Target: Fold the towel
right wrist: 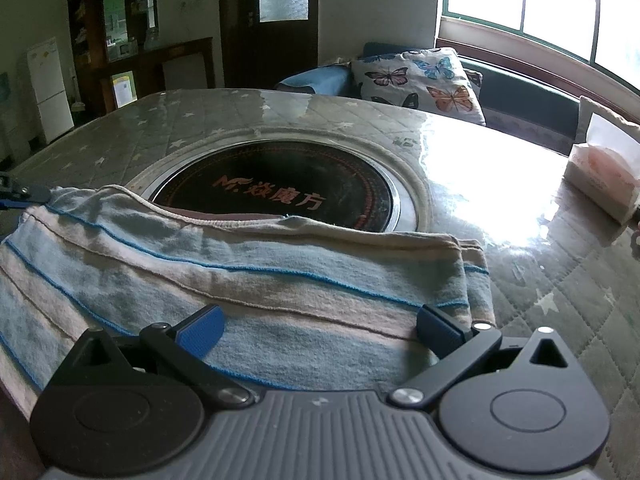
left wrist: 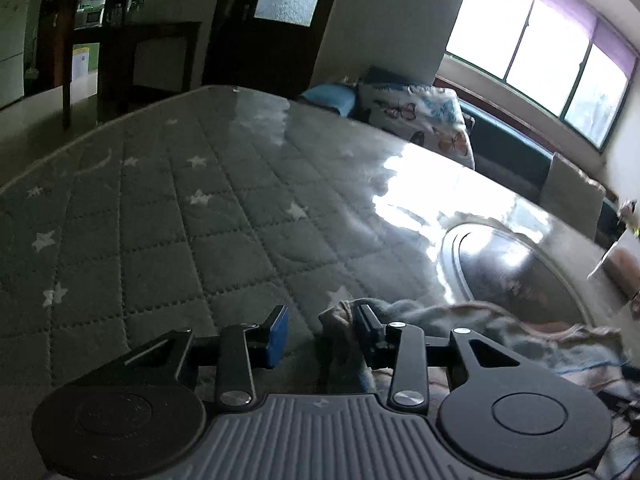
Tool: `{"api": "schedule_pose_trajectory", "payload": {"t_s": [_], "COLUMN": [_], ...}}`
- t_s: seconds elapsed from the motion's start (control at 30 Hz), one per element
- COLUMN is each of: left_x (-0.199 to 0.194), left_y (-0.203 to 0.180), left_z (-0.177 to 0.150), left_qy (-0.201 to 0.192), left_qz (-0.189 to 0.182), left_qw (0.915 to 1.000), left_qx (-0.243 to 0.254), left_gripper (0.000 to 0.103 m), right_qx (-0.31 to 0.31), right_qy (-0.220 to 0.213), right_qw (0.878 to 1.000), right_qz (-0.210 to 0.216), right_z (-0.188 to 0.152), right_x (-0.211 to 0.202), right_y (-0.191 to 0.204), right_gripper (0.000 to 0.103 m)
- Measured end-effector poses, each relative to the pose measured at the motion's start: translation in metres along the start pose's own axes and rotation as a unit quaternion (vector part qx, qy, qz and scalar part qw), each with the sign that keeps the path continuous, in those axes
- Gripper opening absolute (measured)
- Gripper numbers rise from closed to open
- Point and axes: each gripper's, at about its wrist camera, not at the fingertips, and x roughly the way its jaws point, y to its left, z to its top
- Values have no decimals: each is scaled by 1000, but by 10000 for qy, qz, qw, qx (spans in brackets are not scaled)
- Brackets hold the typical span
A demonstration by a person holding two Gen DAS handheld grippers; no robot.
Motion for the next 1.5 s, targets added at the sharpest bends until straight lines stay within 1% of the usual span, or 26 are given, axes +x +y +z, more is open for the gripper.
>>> {"api": "schedule_pose_trajectory", "payload": {"t_s": [0.07,0.13,0.2,0.23,0.27,0.3,0.4,0.47,0.5,0.6,0.67,0.73,0.77,0.83,0.87,0.97,1.0,1.03,1.07,1.13,1.17,1.2,1.27,1.3,1.37,1.5], "left_x": [-3,-8,-15,-19,-21,-24,-35,-42,-45,-55,-60,-61,-62,-64,-64,-65,-65,-66,-66,-65,-65,-65,-63,-61,-56,-48], "left_y": [-1,2,5,7,8,9,12,16,18,22,25,24,25,27,28,32,33,33,34,34,34,33,32,32,31,30], "left_z": [-1,0,2,2,5,6,5,3,2,-2,-5,-8,-9,-11,-13,-17,-18,-19,-20,-22,-23,-23,-24,-24,-24,-26], "left_qy": [1,14,-9,-34,-59,-81,-91,-57,-55,-27,22,53,64,109,154,260,277,302,345,437,480,512,584,648,765,988], "left_qz": [-6,-57,-113,-123,-117,-107,-119,-134,-157,-226,-301,-335,-349,-428,-475,-608,-628,-655,-711,-850,-906,-939,-1017,-1070,-1163,-1334], "left_qw": [10000,10000,9999,9999,9999,9999,9999,9999,9998,9996,9993,9991,9990,9983,9978,9962,9958,9953,9944,9921,9910,9901,9879,9858,9815,9718], "left_qx": [57,1,-44,-44,-36,-25,-35,-76,-88,-181,-238,-264,-285,-373,-429,-572,-603,-645,-701,-813,-866,-905,-1017,-1116,-1315,-1674], "left_gripper": [41,41,44,47,51,52,59,65,66,70,75,78,79,79,80,80,80,80,80,80,80,80,80,80,80,79], "right_qx": [-14,-75,-222,-325,-435,-539,-857,-1117,-1261,-1700,-1980,-2265,-2426,-2741,-2884,-3228,-3292,-3343,-3379,-3374,-3318,-3240,-3069,-2955,-2672,-2260], "right_qy": [13,21,-53,-120,-182,-228,-326,-364,-381,-412,-413,-383,-353,-315,-303,-268,-228,-182,-141,-74,-38,-12,-21,-38,-38,-136], "right_qw": [10000,9999,9996,9993,9988,9983,9954,9914,9887,9773,9676,9565,9503,9383,9327,9195,9166,9155,9155,9145,9159,9185,9232,9260,9320,9396], "right_qz": [-13,-70,-148,-151,-116,-43,289,569,719,1199,1513,1801,1919,2086,2144,2229,2258,2231,2181,2232,2257,2265,2314,2348,2450,2566], "right_z": [1,3,5,6,7,9,13,15,15,15,12,10,8,4,2,-5,-6,-7,-9,-10,-9,-7,-1,2,11,23], "right_x": [0,-3,-9,-14,-19,-24,-38,-46,-50,-58,-63,-66,-66,-66,-66,-63,-60,-57,-55,-53,-54,-53,-55,-57,-61,-69], "right_y": [0,3,9,14,19,26,52,73,85,123,149,175,188,212,222,248,255,261,265,267,267,265,259,256,246,231], "right_gripper": [103,103,103,103,103,103,103,103,103,103,102,100,95,92,89,74,65,61,56,43,31,24,16,12,8,6]}}
